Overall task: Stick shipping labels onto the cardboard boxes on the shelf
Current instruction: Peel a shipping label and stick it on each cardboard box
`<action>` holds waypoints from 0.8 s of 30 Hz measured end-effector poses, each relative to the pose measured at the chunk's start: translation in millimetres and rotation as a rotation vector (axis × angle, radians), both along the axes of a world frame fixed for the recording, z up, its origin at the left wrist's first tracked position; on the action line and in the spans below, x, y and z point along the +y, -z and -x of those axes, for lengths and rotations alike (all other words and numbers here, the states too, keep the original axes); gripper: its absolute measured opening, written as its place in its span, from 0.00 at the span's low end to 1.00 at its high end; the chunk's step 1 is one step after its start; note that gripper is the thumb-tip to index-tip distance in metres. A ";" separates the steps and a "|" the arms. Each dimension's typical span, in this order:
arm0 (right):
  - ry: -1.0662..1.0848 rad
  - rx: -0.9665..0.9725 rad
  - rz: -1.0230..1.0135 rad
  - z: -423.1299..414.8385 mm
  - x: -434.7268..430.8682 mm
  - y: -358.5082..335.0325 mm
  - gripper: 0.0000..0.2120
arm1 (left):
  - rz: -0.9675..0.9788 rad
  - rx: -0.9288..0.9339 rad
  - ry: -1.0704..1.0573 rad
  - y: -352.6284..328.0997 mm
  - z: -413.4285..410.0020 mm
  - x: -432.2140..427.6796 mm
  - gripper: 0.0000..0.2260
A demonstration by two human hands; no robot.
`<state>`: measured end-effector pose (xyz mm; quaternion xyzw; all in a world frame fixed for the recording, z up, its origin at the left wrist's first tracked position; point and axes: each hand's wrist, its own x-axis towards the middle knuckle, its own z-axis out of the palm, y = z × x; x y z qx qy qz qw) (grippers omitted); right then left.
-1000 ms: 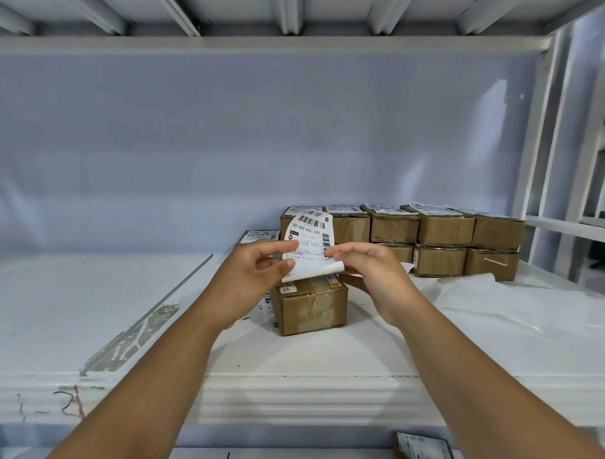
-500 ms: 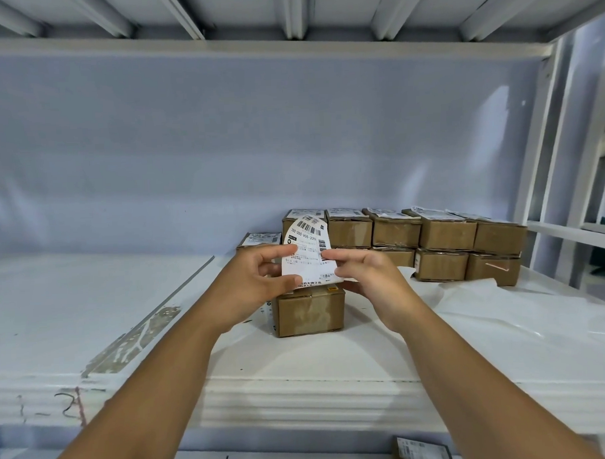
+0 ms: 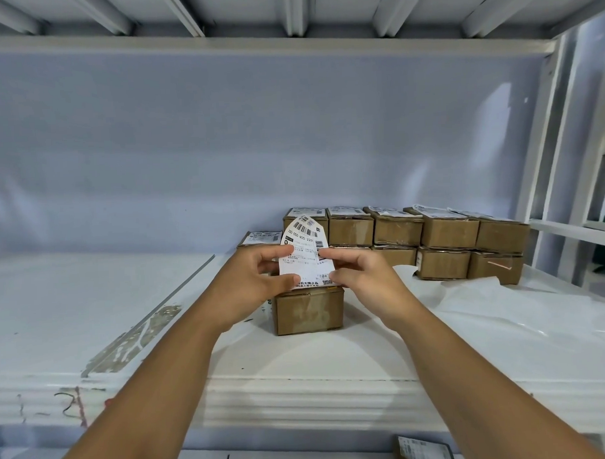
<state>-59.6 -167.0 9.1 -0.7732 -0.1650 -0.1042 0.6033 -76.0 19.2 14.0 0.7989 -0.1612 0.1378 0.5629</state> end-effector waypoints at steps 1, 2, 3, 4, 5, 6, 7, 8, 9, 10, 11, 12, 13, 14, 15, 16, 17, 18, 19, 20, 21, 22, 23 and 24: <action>0.001 0.000 0.004 0.0 -0.2 -0.1 0.18 | -0.013 -0.008 -0.008 0.0 -0.3 0.1 0.22; 0.001 0.000 0.011 0.3 -0.3 -0.4 0.19 | -0.027 -0.017 -0.016 0.1 -0.5 0.1 0.22; -0.002 -0.001 0.019 0.3 -0.2 -0.3 0.19 | -0.039 -0.025 -0.025 0.3 -1.0 0.3 0.22; -0.006 -0.002 0.028 0.3 -0.3 0.0 0.19 | -0.052 -0.032 -0.035 0.8 -1.5 0.5 0.23; -0.006 -0.004 0.037 0.1 -0.2 0.3 0.19 | -0.066 -0.039 -0.046 1.2 -2.0 0.8 0.23; -0.002 -0.005 0.041 0.0 -0.5 0.8 0.19 | -0.082 -0.046 -0.051 1.5 -2.6 0.7 0.23; 0.001 -0.003 0.046 -0.2 -0.2 1.1 0.19 | -0.094 -0.050 -0.054 1.7 -3.0 0.9 0.23; 0.004 -0.001 0.052 -0.4 0.2 1.4 0.19 | -0.101 -0.053 -0.056 1.7 -2.9 1.4 0.23; 0.009 0.000 0.059 -0.9 0.1 1.6 0.19 | -0.105 -0.054 -0.056 1.4 -3.0 1.4 0.23; 0.012 0.000 0.064 -1.1 0.2 1.4 0.19 | -0.109 -0.055 -0.058 1.2 -2.9 1.5 0.23; 0.015 0.002 0.068 -1.3 0.2 1.4 0.19 | -0.112 -0.057 -0.059 1.0 -2.6 1.7 0.23; 0.019 0.002 0.073 -1.2 0.1 1.2 0.19 | -0.115 -0.059 -0.059 0.8 -2.3 1.7 0.23; 0.021 0.001 0.077 -1.2 -0.2 1.0 0.19 | -0.117 -0.062 -0.058 0.6 -2.2 1.6 0.23; 0.023 0.000 0.081 -0.9 -0.4 1.1 0.19 | -0.119 -0.066 -0.058 0.7 -2.1 1.5 0.23; 0.022 -0.003 0.082 -0.6 -0.4 1.0 0.19 | -0.121 -0.071 -0.063 0.8 -2.1 1.3 0.22; 0.021 -0.004 0.086 0.0 -0.3 1.2 0.19 | -0.125 -0.078 -0.073 1.1 -2.1 1.3 0.22; 0.020 -0.006 0.091 0.1 -0.1 1.2 0.19 | -0.131 -0.083 -0.084 1.5 -2.8 1.5 0.22; 0.023 -0.009 0.097 0.2 -0.1 1.4 0.19 | -0.135 -0.085 -0.091 1.7 -3.5 1.6 0.22; 0.025 -0.010 0.103 -0.2 0.2 1.9 0.19 | -0.140 -0.082 -0.094 2.0 -4.3 2.1 0.22; 0.026 -0.010 0.108 -0.2 0.5 2.0 0.20 | -0.143 -0.076 -0.093 2.1 -4.8 2.2 0.22; 0.027 -0.010 0.114 -0.5 0.8 2.1 0.20 | -0.145 -0.069 -0.092 2.0 -5.0 2.5 0.22; 0.029 -0.015 0.121 -0.4 0.9 2.1 0.20 | -0.146 -0.064 -0.090 1.9 -5.3 2.5 0.22; 0.030 -0.021 0.129 -0.7 0.9 2.2 0.21 | -0.147 -0.063 -0.088 1.8 -5.4 2.4 0.22; 0.028 -0.027 0.138 -0.6 1.1 2.3 0.21 | -0.148 -0.067 -0.086 1.9 -5.2 2.5 0.22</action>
